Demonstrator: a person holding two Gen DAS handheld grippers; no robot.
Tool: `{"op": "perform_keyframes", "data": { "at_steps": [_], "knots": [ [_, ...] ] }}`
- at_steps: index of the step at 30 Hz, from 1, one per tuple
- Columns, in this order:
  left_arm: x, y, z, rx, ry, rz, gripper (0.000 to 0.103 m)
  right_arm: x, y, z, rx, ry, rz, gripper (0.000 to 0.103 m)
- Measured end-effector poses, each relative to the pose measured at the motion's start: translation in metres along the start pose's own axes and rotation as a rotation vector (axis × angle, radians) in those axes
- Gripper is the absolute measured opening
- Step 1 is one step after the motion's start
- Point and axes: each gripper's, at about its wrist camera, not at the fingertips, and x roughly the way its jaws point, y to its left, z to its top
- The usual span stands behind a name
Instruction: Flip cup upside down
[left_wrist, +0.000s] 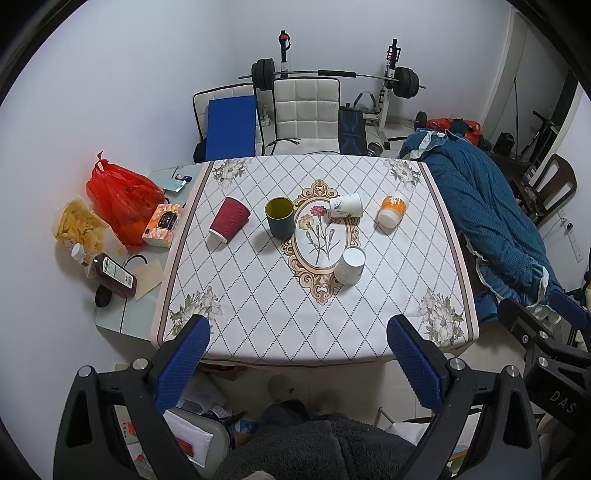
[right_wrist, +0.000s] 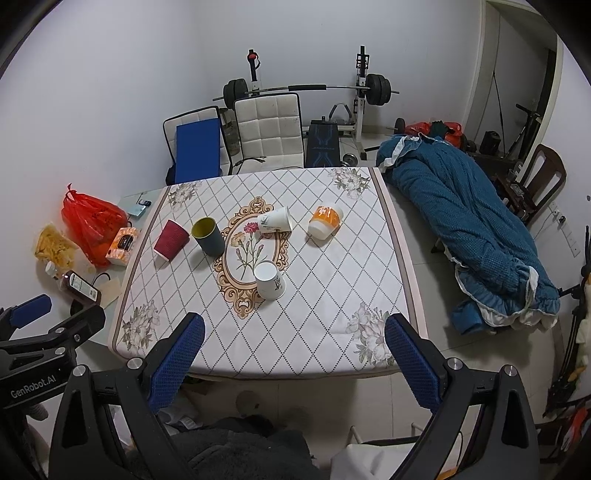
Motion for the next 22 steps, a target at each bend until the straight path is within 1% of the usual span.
{"op": "perform_keyframes", "data": {
  "at_steps": [22],
  "knots": [
    [-0.0008, 0.0015, 0.0023, 0.001, -0.005, 0.000, 0.098, 0.0011, 0.0020, 0.0012, -0.002, 0.001, -0.002, 0.100]
  ]
}}
